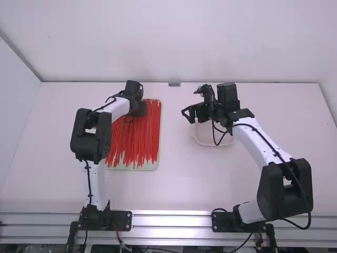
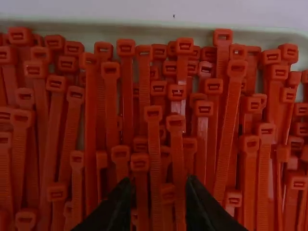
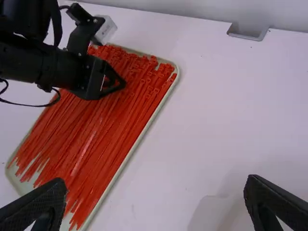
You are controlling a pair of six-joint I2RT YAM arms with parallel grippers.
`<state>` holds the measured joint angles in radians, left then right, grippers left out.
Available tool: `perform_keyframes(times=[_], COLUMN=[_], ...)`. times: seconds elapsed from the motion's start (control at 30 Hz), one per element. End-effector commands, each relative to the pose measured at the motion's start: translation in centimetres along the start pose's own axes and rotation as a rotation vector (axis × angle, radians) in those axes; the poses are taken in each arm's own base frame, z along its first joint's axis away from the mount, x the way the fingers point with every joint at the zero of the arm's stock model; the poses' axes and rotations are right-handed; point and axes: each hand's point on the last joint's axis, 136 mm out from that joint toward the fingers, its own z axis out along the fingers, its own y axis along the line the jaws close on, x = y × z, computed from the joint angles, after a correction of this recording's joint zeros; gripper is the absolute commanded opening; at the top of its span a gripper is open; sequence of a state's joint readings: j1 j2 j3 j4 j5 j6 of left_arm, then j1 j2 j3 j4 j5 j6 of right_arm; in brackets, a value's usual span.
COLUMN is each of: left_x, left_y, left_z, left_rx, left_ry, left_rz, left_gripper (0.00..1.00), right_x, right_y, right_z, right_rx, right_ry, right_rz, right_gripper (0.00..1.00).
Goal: Fasten the cable tie
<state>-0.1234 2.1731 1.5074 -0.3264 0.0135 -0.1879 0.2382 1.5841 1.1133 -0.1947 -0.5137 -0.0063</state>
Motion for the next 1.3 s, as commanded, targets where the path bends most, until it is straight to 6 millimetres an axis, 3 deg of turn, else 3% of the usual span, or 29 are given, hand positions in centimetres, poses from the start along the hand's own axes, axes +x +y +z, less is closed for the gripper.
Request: perform_keyframes(times=[0.0, 1.27], left_x=[-0.55, -0.17], left_y=[-0.29, -1.06], left_z=[0.28, 0.32], left_rx=[-0.004, 0.003], left_ry=[-0.004, 0.014], left_rz=[0.000, 0.013], left_gripper=[0.24, 0.17], right_x=[-1.44, -1.46], right_y=[0.03, 0.00], right_z=[-0.28, -0.29], right_rx=[0.000, 0.001], right_ry=[-0.026, -0.027], right_rz=[-0.015, -0.015], right_gripper=[0.98, 0.98])
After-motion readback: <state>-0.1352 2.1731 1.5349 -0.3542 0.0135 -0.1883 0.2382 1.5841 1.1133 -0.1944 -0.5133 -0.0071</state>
